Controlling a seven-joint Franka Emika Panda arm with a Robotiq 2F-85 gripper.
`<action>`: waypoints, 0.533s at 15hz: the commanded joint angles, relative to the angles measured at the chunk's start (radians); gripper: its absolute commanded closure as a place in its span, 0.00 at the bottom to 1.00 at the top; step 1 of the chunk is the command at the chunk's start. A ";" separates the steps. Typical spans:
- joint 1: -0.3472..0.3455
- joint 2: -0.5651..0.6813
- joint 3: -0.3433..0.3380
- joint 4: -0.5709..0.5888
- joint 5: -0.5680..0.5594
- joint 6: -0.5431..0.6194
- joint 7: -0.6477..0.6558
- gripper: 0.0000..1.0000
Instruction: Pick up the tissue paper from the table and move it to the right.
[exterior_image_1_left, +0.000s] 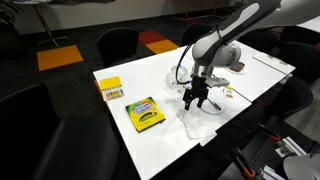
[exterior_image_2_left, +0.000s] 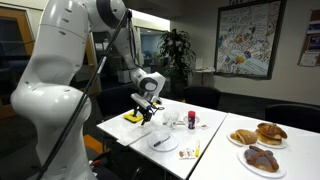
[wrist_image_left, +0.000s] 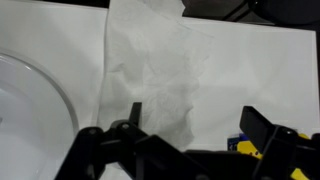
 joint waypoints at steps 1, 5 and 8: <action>0.014 0.038 0.029 0.078 -0.161 -0.043 0.223 0.00; 0.032 0.083 0.053 0.129 -0.267 -0.075 0.358 0.00; 0.050 0.107 0.042 0.128 -0.339 -0.038 0.420 0.00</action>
